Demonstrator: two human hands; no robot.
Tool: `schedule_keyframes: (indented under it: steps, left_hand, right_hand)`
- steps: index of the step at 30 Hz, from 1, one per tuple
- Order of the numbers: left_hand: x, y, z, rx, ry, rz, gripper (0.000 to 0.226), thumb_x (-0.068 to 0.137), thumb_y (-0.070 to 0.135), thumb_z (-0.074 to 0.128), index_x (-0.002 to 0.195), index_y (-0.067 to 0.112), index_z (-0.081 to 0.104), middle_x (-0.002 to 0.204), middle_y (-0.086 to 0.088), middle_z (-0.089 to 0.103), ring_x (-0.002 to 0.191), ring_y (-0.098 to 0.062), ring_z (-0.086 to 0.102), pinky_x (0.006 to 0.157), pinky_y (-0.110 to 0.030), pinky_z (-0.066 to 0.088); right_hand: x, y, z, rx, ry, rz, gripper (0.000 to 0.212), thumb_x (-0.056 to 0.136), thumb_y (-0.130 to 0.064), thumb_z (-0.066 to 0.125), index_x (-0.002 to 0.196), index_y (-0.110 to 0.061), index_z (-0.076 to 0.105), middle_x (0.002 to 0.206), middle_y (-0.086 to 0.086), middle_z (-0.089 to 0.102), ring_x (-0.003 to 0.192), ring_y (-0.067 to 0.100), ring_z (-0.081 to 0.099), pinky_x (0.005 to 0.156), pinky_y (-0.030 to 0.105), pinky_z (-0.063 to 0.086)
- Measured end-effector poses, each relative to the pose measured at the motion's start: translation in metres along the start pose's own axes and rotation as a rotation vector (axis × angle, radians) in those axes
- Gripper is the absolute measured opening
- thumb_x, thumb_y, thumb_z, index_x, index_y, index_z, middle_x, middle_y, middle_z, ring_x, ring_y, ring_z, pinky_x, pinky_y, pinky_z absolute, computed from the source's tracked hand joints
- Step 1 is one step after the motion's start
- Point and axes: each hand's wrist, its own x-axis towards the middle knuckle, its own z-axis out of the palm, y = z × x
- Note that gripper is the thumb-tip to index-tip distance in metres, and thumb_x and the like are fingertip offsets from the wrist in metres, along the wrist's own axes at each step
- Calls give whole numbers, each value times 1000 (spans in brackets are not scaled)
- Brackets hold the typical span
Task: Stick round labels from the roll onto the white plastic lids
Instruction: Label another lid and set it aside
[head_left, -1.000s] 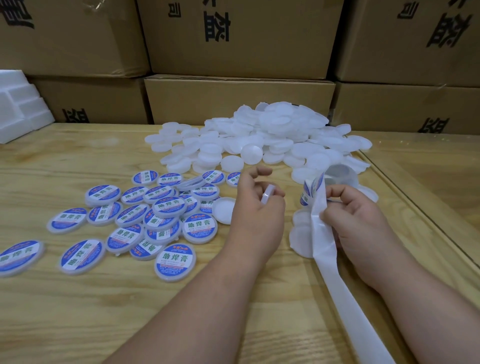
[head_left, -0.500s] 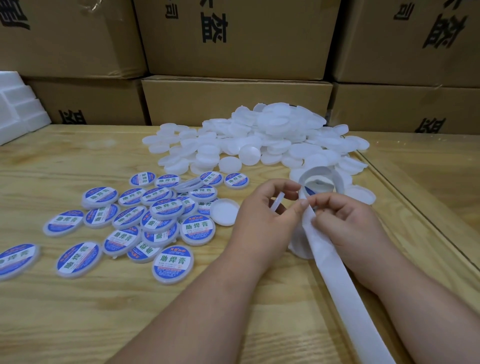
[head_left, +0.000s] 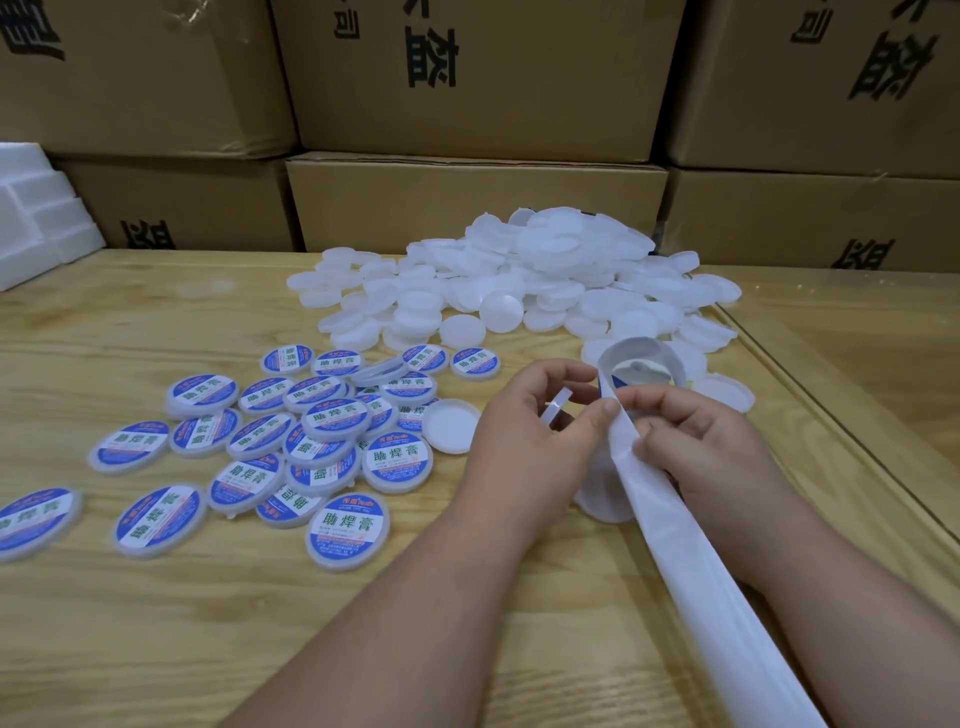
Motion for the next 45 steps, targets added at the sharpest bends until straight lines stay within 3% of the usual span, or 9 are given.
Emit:
schedule_keyframes:
  steps: [4,10,13,18,26,30,36,41,45]
  left_hand:
    - [0,-1,0,-5,4,-14,20,86,27,78,98,38,66,89,24,71,75,1,66,66,-13,52]
    - [1,-2,1,-12,54,-12,16,90,23,74,97,36,68,88,24,70,75,4,66,64,-10,49]
    - [2,-2,1,-14,109,-8,19,92,16,68,90,35,69,84,18,70,69,0,64,59,-13,49]
    - [2,1,-3,-80,201,-84,19,92,15,65,85,32,71,77,18,71,58,-1,60,51,-12,48]
    - [7,5,-10,-144,399,-165,21,93,14,59,93,31,71,63,21,62,55,-3,52,49,-21,46]
    - [4,9,-10,-188,330,-180,21,93,16,61,88,32,75,75,19,67,63,-5,59,59,-23,48]
    - [-1,12,-7,-219,176,-129,16,81,29,61,84,26,76,73,8,66,60,-7,57,56,-16,46]
    - [-2,13,-6,-237,107,-109,18,78,30,59,76,31,77,71,9,66,61,-9,56,56,-16,45]
    - [-2,13,-6,-249,84,-94,19,77,30,59,75,32,77,75,9,68,61,-11,56,56,-17,44]
  right_hand:
    - [0,0,-2,52,-46,4,42,73,-10,52,100,-28,80,90,9,77,77,19,70,62,25,56]
    - [1,0,-3,61,-54,2,46,70,-9,51,104,-26,78,95,20,74,83,29,65,76,40,50]
    - [3,-1,-4,82,-41,6,50,66,-7,50,104,-25,77,90,27,70,78,32,59,69,38,47]
    - [5,-3,-8,162,-20,28,48,64,-5,49,99,-22,78,76,13,70,64,26,60,52,29,50]
    - [1,-4,-7,238,-20,32,41,68,-2,51,92,-22,78,62,3,63,50,14,56,44,25,46]
    - [1,-3,-3,227,78,9,35,92,3,53,83,-21,77,67,7,61,52,14,56,46,23,48]
    - [-1,-4,-3,306,253,-99,31,97,-7,56,68,-19,62,53,4,36,43,14,30,42,22,29]
    - [0,-5,-1,105,326,-233,29,94,-3,66,75,-25,69,56,2,56,45,11,47,43,18,41]
    - [1,-1,4,16,280,-285,24,90,-9,74,79,-30,74,63,11,50,56,21,45,46,21,42]
